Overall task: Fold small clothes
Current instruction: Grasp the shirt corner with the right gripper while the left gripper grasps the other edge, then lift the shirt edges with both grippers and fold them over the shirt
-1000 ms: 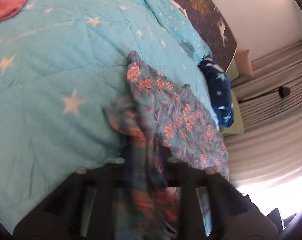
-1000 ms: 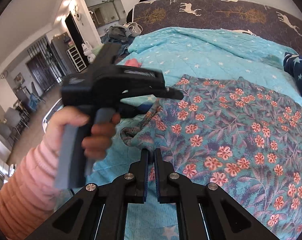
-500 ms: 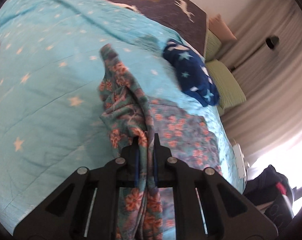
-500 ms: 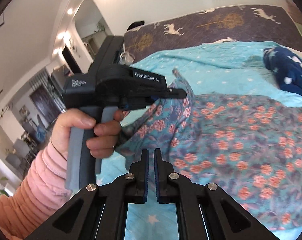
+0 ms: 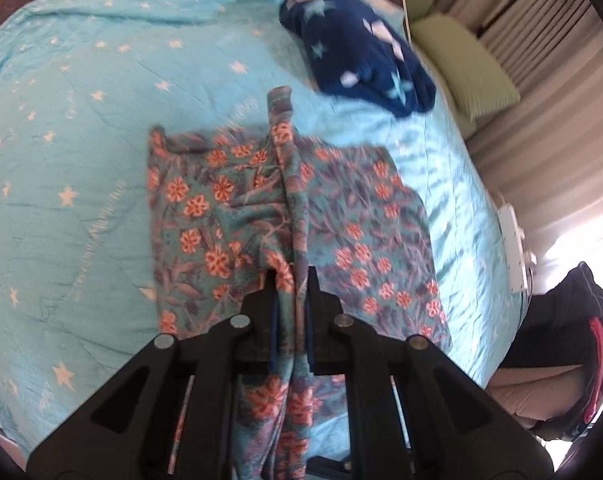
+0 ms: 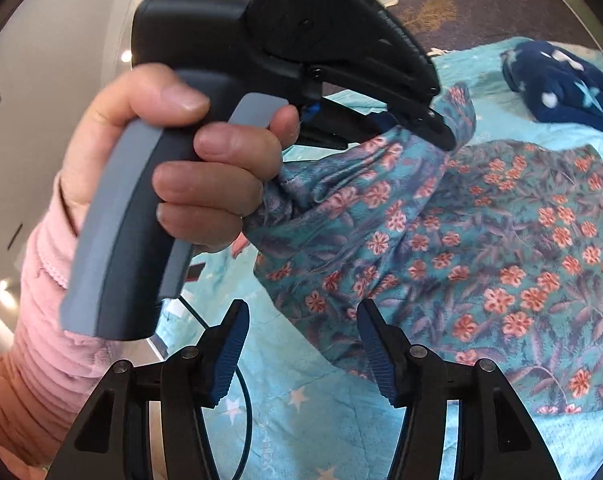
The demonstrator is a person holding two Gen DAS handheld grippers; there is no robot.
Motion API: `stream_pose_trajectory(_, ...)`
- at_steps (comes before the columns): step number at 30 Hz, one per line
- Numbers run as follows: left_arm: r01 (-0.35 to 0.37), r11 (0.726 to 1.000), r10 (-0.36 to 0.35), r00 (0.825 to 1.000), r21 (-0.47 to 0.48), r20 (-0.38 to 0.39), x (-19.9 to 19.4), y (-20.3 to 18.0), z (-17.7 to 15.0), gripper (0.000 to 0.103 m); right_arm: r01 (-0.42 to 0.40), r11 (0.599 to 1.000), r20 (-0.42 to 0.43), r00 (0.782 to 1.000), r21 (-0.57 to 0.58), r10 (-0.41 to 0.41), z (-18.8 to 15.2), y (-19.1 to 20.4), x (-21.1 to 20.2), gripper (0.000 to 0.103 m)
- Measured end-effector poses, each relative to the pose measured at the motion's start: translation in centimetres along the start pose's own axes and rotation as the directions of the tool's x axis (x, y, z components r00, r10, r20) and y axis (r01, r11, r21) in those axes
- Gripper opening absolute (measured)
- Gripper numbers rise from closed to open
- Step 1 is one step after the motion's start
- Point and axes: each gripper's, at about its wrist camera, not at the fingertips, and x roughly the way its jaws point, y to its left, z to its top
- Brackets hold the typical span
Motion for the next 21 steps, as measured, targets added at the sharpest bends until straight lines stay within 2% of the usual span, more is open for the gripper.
stream_pose_trajectory(5,0.066,0.995,-0.075,0.987,-0.069,-0.142,2.7,-1.3,0.8,0.014,0.044,0.996,-0.012,0.999,0.077,-0.043,-0.9,-2.4,-1.5,0.058)
stream_pose_trajectory(7,0.113,0.991,-0.124,0.976,-0.075,-0.178,3.0,-2.0,0.4,0.02,0.081,0.991,-0.026,0.997,0.105,-0.078,-1.7,-3.8,-2.5,0.058)
stream_pose_trajectory(8,0.155,0.985,-0.167,0.968,-0.077,-0.188,2.8,-2.2,0.2,0.02,0.092,0.988,-0.034,0.995,0.12,-0.089,-2.1,-4.3,-3.0,0.058)
stream_pose_trajectory(10,0.265,0.961,-0.276,0.94,-0.081,-0.199,1.9,-2.8,-0.3,0.02,0.108,0.978,-0.06,0.993,0.18,-0.098,-3.0,-6.1,-4.0,0.058)
stream_pose_trajectory(11,0.29,0.955,-0.298,0.936,-0.066,-0.188,1.1,-3.1,-0.6,0.021,0.107,0.972,-0.07,0.993,0.21,-0.094,-3.4,-6.8,-4.3,0.058)
stream_pose_trajectory(14,0.27,0.963,-0.268,0.958,0.003,-0.1,-1.7,-3.3,-1.2,0.023,0.071,0.952,-0.084,0.995,0.297,-0.048,-3.8,-8.6,-5.0,0.058)
stream_pose_trajectory(16,0.223,0.974,-0.222,0.975,0.03,-0.022,-3.4,-2.3,-1.8,0.025,0.042,0.943,-0.096,0.995,0.329,-0.01,-3.8,-9.2,-4.9,0.058)
stream_pose_trajectory(18,0.168,0.986,-0.168,0.985,0.02,0.03,-4.4,-0.4,-2.4,0.027,-0.01,0.935,-0.099,0.994,0.356,0.049,-3.7,-9.6,-4.6,0.059)
stream_pose_trajectory(21,0.115,0.993,-0.113,0.992,-0.036,0.054,-4.8,3.3,-3.8,0.027,-0.119,0.91,-0.101,0.98,0.397,0.172,-3.9,-9.0,-4.0,0.06)
